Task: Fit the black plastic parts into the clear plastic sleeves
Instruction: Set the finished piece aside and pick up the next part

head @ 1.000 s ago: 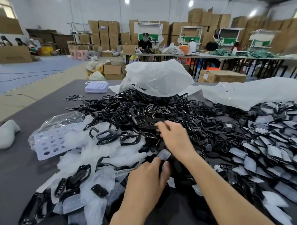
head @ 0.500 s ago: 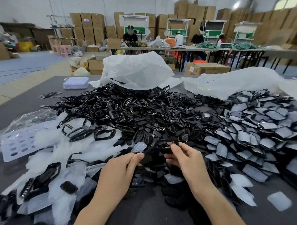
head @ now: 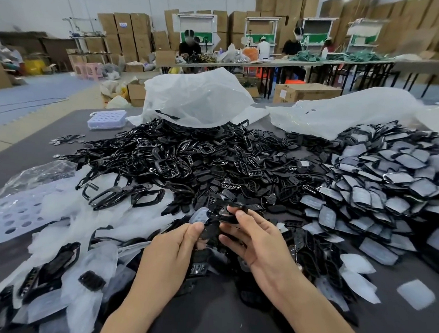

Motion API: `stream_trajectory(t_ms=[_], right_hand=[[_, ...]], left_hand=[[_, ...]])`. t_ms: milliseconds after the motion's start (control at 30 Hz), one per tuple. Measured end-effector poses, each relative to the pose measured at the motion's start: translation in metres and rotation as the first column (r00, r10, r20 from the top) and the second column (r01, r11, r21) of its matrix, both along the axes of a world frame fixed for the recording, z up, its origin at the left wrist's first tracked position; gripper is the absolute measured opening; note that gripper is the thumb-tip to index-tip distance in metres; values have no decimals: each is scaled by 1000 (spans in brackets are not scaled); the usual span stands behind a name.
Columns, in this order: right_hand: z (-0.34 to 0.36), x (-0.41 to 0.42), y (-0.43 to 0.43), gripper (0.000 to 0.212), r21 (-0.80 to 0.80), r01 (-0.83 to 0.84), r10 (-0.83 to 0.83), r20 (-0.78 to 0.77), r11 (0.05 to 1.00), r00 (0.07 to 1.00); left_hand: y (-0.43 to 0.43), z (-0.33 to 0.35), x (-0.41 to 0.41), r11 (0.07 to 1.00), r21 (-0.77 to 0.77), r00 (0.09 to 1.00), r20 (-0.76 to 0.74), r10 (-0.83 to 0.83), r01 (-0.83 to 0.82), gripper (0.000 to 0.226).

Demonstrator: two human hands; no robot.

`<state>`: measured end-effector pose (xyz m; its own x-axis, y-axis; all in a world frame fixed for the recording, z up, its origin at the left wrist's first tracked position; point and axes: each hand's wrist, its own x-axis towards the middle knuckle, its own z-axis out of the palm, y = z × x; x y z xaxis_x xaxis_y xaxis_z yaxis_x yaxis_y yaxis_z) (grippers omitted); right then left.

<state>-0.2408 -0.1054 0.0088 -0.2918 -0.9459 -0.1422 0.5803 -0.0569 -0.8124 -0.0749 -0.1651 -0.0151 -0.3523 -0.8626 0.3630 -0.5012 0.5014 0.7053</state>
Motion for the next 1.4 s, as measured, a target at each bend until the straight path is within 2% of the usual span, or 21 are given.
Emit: stream_trajectory(t_ms=[133,300,433,567,633,667,733,800,867,1000,1133,1400], right_hand=[[2,2,1,20,-6,-81,81,70,997,994],[2,3,1,24,3,-103,100,179,995,979],[3,5,0,20,3,-114,111,180,993,977],[0,5,-1,26,-17,-114,115,156,993,981],[-1,5,-1,22,-22,-111,113,124,994,986],[-1,5,-1,21,-30,-94,96,94,995,991],[-2,1,-2,20,-42,-7,7,10,999,1000],[-3,-3,-3,24,-24,102,-104,-114,995,988],[-5,-4,-3,30,-10,147,-146,-219,989,965],[-7,2,-1,33,-59,22,-41,-348,998,937],[-5,4,2,27,-94,-75,26,-441,993,897],[-5,1,4,22,-85,-146,97,-419,986,903]], left_hand=[[1,0,0,1000,-31,1000,9,-4,4,39],[2,-1,-1,999,-36,1000,12,0,1,36],[5,0,-1,996,-71,998,-15,-57,56,16],[9,1,-2,988,-69,990,29,-137,139,19],[9,2,-4,991,-82,994,10,-107,107,11],[8,3,-4,994,-73,997,-20,-81,79,15],[7,4,-4,1000,-21,993,-113,-23,21,24],[8,6,-4,999,33,971,-240,8,0,19],[10,9,-5,998,60,945,-328,13,7,16],[12,10,-10,995,82,942,-334,-23,53,7],[11,9,-11,991,123,926,-377,4,46,13],[14,9,-14,991,124,901,-434,5,55,26]])
